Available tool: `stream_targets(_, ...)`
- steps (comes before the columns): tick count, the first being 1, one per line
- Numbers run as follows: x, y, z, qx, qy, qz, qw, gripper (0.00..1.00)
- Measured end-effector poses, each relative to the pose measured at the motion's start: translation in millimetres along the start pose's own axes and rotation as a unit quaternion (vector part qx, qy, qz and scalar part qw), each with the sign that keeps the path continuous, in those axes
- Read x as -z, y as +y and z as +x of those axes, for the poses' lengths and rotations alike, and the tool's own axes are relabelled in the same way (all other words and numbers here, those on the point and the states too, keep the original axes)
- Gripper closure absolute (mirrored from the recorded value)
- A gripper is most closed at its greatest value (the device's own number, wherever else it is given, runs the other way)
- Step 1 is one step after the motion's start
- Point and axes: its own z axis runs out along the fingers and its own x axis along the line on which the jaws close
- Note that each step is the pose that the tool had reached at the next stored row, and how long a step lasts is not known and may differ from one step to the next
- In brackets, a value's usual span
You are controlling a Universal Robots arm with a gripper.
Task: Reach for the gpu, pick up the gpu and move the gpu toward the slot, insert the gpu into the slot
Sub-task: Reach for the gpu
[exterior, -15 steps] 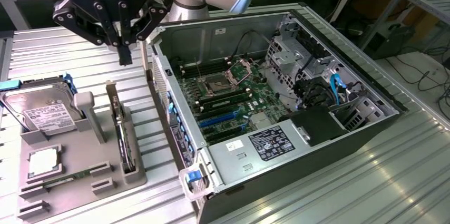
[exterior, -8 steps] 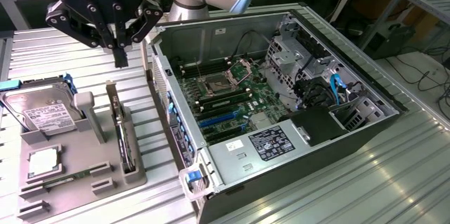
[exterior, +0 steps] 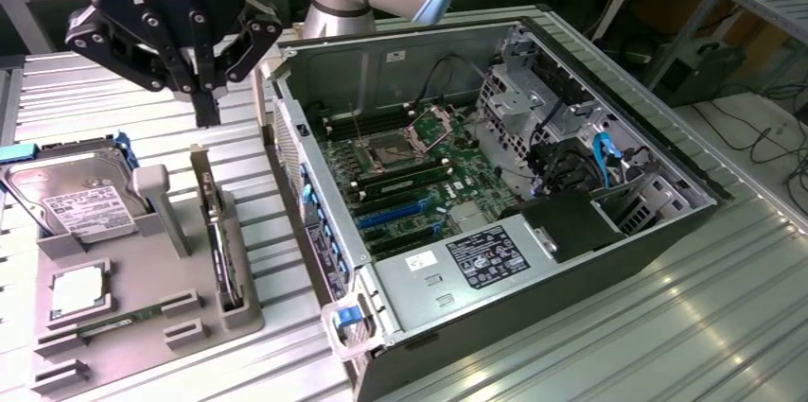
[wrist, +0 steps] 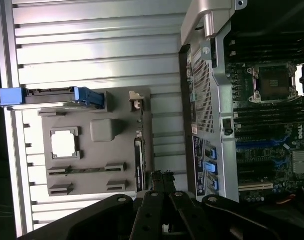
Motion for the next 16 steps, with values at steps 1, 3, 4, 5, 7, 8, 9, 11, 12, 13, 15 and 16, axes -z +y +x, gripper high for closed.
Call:
stream_targets(1, 0.0, -0.5, 0.8, 0.000, 0.0000, 0.0000, 1.0000, 0.89)
stream_targets(3, 0.1, -1.8, 3.1, 0.000, 0.0000, 0.0000, 1.0000, 0.89)
stream_targets(4, 0.2, -2.4, 4.1, 0.000, 0.0000, 0.0000, 1.0000, 0.89)
stream_targets(5, 0.3, -3.0, 4.7, 0.000, 0.0000, 0.0000, 1.0000, 0.89)
stream_targets(7, 0.4, -4.3, 6.4, 0.000, 0.0000, 0.0000, 1.0000, 0.89)
stream_targets(8, 0.4, -4.6, 6.8, 0.000, 0.0000, 0.0000, 1.0000, 0.89)
stream_targets(9, 0.3, -5.0, 7.3, 0.000, 0.0000, 0.0000, 1.0000, 0.89)
stream_targets(11, 0.5, -5.8, 8.4, 0.000, 0.0000, 0.0000, 1.0000, 0.89)
stream_targets(12, 0.5, -6.2, 9.0, 0.000, 0.0000, 0.0000, 1.0000, 0.89)
stream_targets(13, 0.5, -6.7, 9.6, 0.000, 0.0000, -0.0001, 1.0000, 0.89)
stream_targets(15, 0.6, -7.5, 10.6, 0.000, 0.0000, 0.0000, 1.0000, 0.89)
stream_targets(16, 0.6, -8.0, 11.2, 0.000, 0.0000, 0.0000, 1.0000, 0.89)
